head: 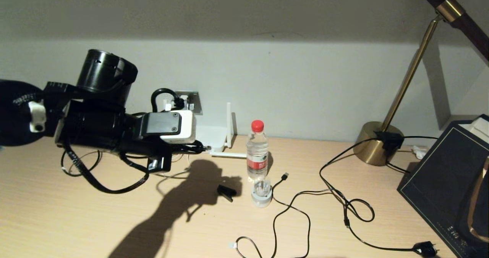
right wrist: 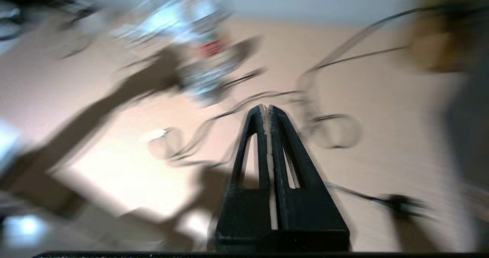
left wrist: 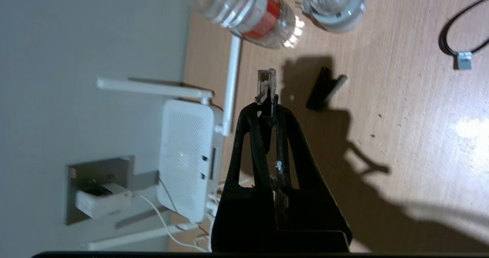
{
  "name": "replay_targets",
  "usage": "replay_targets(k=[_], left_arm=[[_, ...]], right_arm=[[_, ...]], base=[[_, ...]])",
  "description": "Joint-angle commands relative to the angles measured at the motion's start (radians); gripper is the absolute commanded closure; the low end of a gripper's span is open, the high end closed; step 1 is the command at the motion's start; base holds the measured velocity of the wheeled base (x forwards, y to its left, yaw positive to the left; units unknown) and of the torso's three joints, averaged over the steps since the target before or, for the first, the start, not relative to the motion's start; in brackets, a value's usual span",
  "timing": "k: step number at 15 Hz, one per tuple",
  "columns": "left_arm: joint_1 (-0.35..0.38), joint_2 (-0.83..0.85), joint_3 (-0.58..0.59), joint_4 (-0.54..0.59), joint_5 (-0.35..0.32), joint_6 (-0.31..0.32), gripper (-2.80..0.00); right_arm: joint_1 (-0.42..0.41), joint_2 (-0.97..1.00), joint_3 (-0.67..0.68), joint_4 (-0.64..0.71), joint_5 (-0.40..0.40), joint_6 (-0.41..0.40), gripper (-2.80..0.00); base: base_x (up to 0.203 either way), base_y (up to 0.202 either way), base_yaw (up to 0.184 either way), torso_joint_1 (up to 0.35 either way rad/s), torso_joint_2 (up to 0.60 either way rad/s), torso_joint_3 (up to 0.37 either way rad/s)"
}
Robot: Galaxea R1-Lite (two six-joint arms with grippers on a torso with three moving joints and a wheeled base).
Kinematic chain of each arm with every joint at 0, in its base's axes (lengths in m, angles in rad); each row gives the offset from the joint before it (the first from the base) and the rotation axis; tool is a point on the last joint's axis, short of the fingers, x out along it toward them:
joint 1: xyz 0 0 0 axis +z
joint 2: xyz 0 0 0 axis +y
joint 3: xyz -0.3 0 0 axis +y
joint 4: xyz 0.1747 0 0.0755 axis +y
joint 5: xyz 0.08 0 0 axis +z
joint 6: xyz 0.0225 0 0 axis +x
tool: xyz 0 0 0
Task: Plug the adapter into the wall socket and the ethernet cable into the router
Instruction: Align cable and router interface
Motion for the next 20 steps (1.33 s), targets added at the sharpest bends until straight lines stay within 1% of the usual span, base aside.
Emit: replay_targets(k=[1, 2, 3, 5, 6, 7, 10, 11, 12, 14, 15, 17, 20], left_arm=[[-0.047, -0.009, -0.052, 0.003, 0.0, 0.006, 0.0], [-0.064, -0.011, -0.067, 0.01, 0.005, 0.004, 0.0], [-0.079, -0.017, -0.067, 0.01, 0.006, 0.004, 0.0], [-0.113, -0.012, -0.08, 0.001, 0.008, 0.004, 0.0], [-0.133, -0.009, -0.092, 0.0, 0.023, 0.004, 0.0], [-0.156, -0.007, -0.104, 0.0, 0.044, 0.002, 0.0], [-0.205, -0.001, -0.116, -0.001, 0.054, -0.049, 0.0], [-0.217, 0.005, -0.119, -0.006, 0.056, -0.052, 0.0], [-0.223, 0.011, -0.119, -0.014, 0.056, -0.053, 0.0], [-0.225, 0.016, -0.119, -0.024, 0.055, -0.054, 0.0], [-0.225, 0.023, -0.119, -0.033, 0.053, -0.054, 0.0], [-0.226, 0.025, -0.118, -0.042, 0.052, -0.054, 0.0], [-0.229, 0.023, -0.118, -0.043, 0.05, -0.054, 0.0]], right_arm=[[0.025, 0.396, -0.114, -0.017, 0.195, 0.055, -2.8], [0.058, 0.5, -0.162, -0.05, 0.251, 0.11, -2.8], [0.097, 0.578, -0.205, -0.096, 0.289, 0.173, -2.8], [0.203, 0.698, -0.266, -0.228, 0.34, 0.274, -2.8], [0.255, 0.727, -0.283, -0.283, 0.349, 0.297, -2.8], [0.302, 0.751, -0.305, -0.308, 0.352, 0.309, -2.8], [0.393, 0.849, -0.378, -0.325, 0.349, 0.318, -2.8], [0.412, 0.882, -0.397, -0.333, 0.337, 0.321, -2.8], [0.435, 0.917, -0.417, -0.343, 0.302, 0.323, -2.8], [0.502, 1.001, -0.469, -0.376, 0.183, 0.329, -2.8], [0.522, 1.036, -0.497, -0.395, 0.153, 0.34, -2.8], [0.547, 1.093, -0.536, -0.456, 0.135, 0.366, -2.8], [0.595, 1.16, -0.581, -0.524, 0.13, 0.37, -2.8]], base=[[0.0, 0.0, 0.0, 0.0, 0.0, 0.0], [0.0, 0.0, 0.0, 0.0, 0.0, 0.0], [0.0, 0.0, 0.0, 0.0, 0.0, 0.0], [0.0, 0.0, 0.0, 0.0, 0.0, 0.0], [0.0, 0.0, 0.0, 0.0, 0.0, 0.0], [0.0, 0.0, 0.0, 0.0, 0.0, 0.0], [0.0, 0.0, 0.0, 0.0, 0.0, 0.0], [0.0, 0.0, 0.0, 0.0, 0.0, 0.0], [0.0, 0.0, 0.0, 0.0, 0.0, 0.0], [0.0, 0.0, 0.0, 0.0, 0.0, 0.0], [0.0, 0.0, 0.0, 0.0, 0.0, 0.0], [0.0, 0.0, 0.0, 0.0, 0.0, 0.0], [0.0, 0.0, 0.0, 0.0, 0.0, 0.0]])
